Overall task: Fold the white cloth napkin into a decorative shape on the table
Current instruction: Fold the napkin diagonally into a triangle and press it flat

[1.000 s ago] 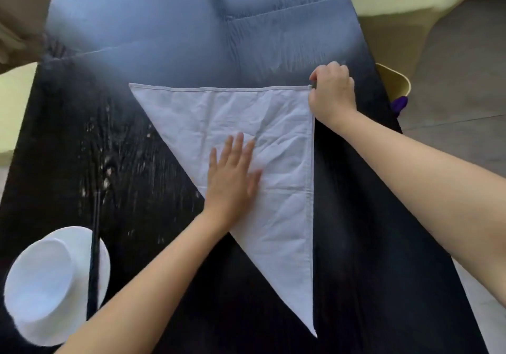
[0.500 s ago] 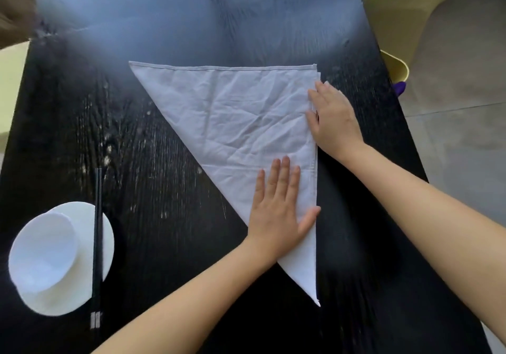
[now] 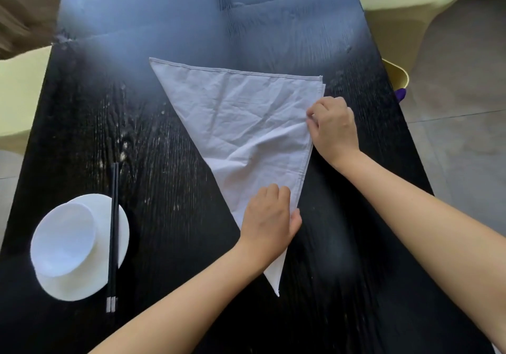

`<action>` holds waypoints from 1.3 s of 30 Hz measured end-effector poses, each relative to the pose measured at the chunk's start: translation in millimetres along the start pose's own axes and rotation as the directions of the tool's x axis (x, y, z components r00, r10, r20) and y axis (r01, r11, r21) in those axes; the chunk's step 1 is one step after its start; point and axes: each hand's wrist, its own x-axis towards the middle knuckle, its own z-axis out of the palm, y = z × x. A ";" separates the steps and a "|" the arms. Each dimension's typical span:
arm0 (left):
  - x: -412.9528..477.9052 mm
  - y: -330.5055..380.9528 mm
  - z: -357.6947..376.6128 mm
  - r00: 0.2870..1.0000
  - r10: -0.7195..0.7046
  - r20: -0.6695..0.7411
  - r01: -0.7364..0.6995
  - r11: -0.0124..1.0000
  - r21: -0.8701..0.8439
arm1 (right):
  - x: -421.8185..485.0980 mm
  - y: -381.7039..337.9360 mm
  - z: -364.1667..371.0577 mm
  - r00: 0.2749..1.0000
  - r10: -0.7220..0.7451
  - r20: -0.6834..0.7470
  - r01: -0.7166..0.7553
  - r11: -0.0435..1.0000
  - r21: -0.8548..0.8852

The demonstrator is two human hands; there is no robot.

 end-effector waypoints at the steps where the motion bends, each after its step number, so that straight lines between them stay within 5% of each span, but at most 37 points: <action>1: -1.4 2.5 0.6 1.000 -0.014 -0.004 0.014 1.000 0.010 | 0.0 -1.1 -0.8 0.999 0.042 0.009 -0.043 0.999 0.029; 11: -9.7 18.4 -15.9 0.989 -0.038 0.145 0.021 0.993 0.115 | 0.0 -4.9 -16.4 0.873 0.470 0.128 -0.482 0.795 0.367; 19: -6.5 20.6 -17.1 0.981 -0.023 0.192 0.004 0.995 0.098 | 26.6 11.1 -17.5 0.870 0.486 0.082 -0.490 0.835 0.250; 26: -8.4 21.6 -13.6 0.979 0.001 0.205 -0.024 0.994 0.109 | 49.1 13.1 -9.7 0.802 0.590 0.098 -0.593 0.765 0.250; 39: -18.4 22.2 -10.8 0.965 0.037 0.259 -0.088 0.978 0.188 | 49.9 15.1 -4.1 0.781 0.619 0.084 -0.616 0.741 0.267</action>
